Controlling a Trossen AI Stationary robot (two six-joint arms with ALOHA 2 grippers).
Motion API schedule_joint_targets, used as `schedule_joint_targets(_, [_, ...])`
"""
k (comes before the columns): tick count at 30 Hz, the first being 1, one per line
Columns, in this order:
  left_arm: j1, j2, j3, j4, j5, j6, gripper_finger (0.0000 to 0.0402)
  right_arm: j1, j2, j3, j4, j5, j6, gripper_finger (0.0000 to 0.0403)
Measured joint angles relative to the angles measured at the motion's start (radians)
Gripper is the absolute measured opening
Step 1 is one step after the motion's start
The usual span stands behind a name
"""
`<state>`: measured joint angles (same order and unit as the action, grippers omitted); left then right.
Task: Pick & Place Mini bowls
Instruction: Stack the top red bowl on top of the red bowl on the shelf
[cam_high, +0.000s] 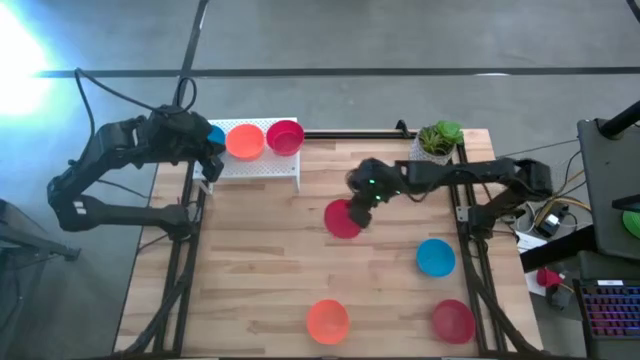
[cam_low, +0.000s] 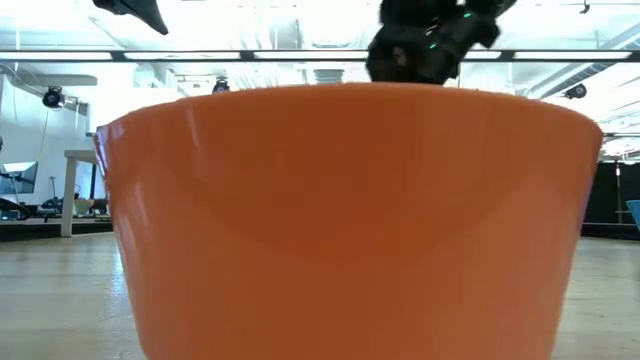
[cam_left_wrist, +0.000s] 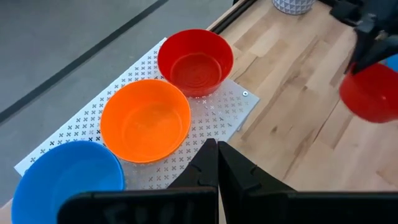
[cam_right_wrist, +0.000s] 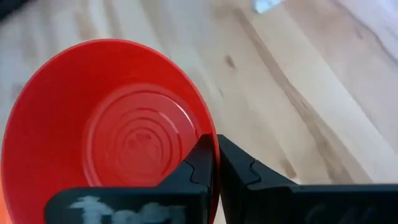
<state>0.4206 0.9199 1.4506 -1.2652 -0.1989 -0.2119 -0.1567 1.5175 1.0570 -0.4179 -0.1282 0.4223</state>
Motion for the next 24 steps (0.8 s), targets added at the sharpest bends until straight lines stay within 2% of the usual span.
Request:
schedule_joint_targets(6, [0.000, 0.000, 0.000, 0.000, 0.000, 0.006, 0.0000, -0.016, 0.190, 0.201, -0.132, -0.034, 0.006, 0.0008])
schedule_joint_targets(12, [0.000, 0.000, 0.000, 0.000, 0.000, 0.006, 0.0000, -0.031, 0.363, 0.379, -0.278, -0.036, -0.131, 0.0008])
schedule_joint_targets(17, [0.000, 0.000, 0.000, 0.000, 0.000, 0.007, 0.0000, -0.061, 0.410, 0.494, -0.362, -0.040, -0.184, 0.0008])
schedule_joint_targets(24, [0.000, 0.000, 0.000, 0.000, 0.000, 0.007, 0.0000, -0.125, 0.372, 0.601, -0.439, -0.058, -0.193, 0.0008])
